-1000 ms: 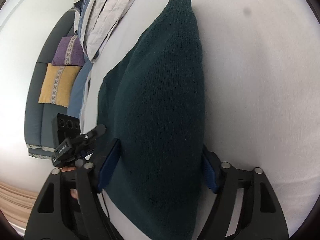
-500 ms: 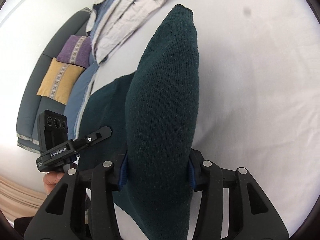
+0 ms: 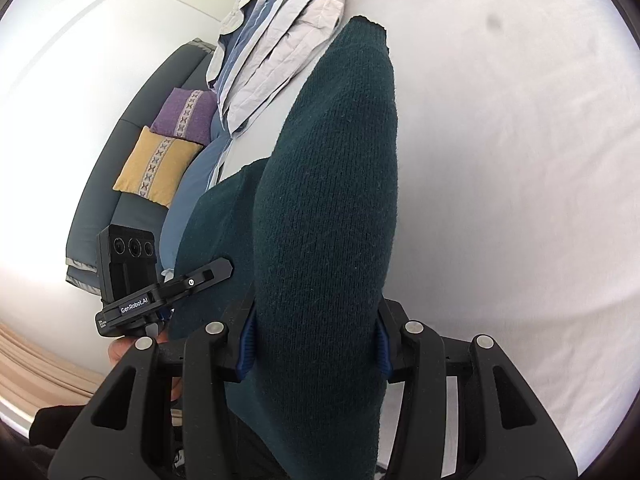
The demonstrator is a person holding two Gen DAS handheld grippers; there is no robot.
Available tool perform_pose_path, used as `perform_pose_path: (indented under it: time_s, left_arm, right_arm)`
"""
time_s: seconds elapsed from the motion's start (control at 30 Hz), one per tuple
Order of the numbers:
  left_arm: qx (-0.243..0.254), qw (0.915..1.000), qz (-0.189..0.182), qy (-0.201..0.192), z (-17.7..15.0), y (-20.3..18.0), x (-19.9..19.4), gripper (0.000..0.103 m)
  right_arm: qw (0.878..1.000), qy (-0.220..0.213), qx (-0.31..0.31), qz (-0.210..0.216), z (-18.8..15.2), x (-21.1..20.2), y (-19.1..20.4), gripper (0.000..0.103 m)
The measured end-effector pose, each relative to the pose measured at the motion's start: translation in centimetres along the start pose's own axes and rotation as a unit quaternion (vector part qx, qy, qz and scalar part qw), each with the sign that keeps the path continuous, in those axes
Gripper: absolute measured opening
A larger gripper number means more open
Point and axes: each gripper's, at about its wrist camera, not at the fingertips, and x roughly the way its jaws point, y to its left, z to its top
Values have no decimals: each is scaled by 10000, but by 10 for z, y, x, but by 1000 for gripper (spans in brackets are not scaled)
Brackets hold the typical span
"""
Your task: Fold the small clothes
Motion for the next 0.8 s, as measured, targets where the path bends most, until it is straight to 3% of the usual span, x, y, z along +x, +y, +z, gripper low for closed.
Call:
perform_pose_path:
  time_s: [0.17,0.27,0.4,0.67,0.8]
  left_arm:
    - [-33,9995,169,256,-19,23,35,27]
    - [-511,9972,194,515,-33,59,63,32]
    - [-1044,9932,-409,328,-48,87,60,34]
    - [-752,9970,15,201,-49,76,45,42]
    - [-482,9964,646,-273,-54,66,6,43]
  right_arm:
    - [9996,116,240,-70,-31,7,-38,44]
    - [9968,238,755,-146,-43,24,-76,44]
    - [9944,24,979,397,-62,21,-106,46]
    - [9948,-98,1005,146,-61,6,-91,51]
    - [9928,-499,1079,-169,-59,-40,-95,54]
